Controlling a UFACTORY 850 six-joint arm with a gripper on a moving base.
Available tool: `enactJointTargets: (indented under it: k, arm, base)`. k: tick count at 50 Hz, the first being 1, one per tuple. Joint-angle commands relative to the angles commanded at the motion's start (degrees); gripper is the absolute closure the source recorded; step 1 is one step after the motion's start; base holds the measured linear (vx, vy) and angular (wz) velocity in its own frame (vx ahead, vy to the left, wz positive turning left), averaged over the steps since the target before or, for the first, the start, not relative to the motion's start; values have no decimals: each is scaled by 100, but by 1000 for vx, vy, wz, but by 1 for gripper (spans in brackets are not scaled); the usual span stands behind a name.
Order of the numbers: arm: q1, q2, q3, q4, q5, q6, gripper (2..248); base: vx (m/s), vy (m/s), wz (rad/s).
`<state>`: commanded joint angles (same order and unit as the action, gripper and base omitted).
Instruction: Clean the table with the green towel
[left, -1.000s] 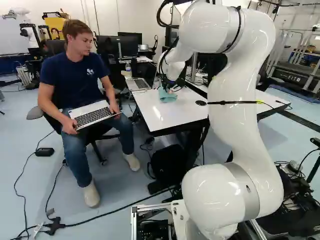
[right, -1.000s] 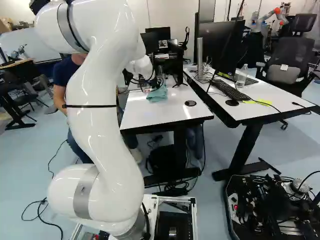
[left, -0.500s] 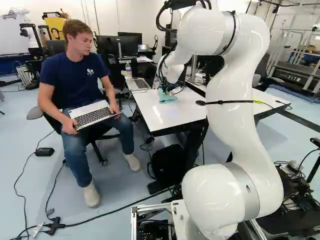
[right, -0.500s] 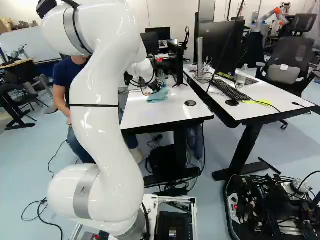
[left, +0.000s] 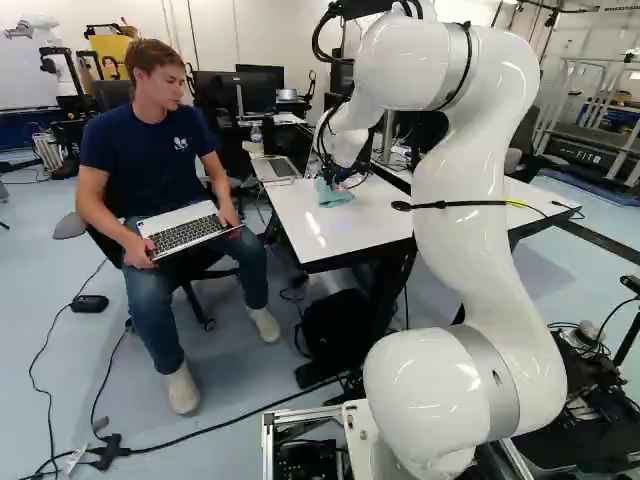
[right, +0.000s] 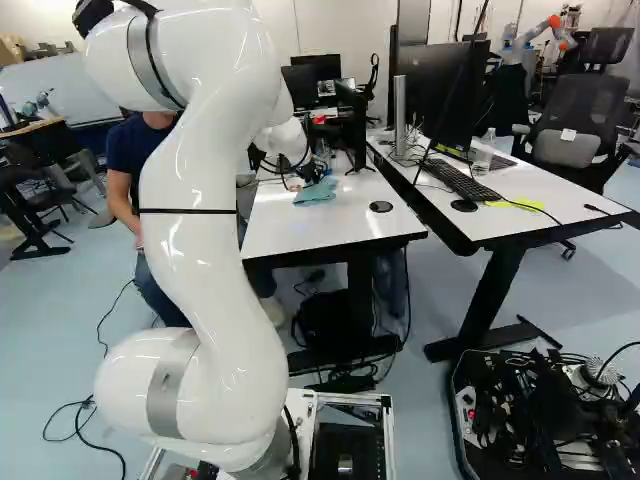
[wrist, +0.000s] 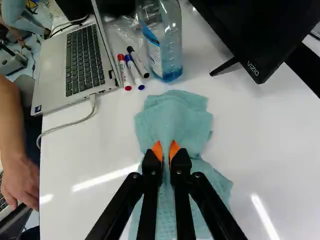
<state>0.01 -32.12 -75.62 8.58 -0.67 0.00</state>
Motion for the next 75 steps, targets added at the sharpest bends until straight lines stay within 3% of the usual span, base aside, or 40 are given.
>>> enactJointTargets:
  k: [36, 75]
  arm:
    - [0, 0, 0, 0, -355, 0, 214]
    - [0, 0, 0, 0, -372, 0, 214]
  base:
    - [0, 0, 0]
    - [0, 0, 0]
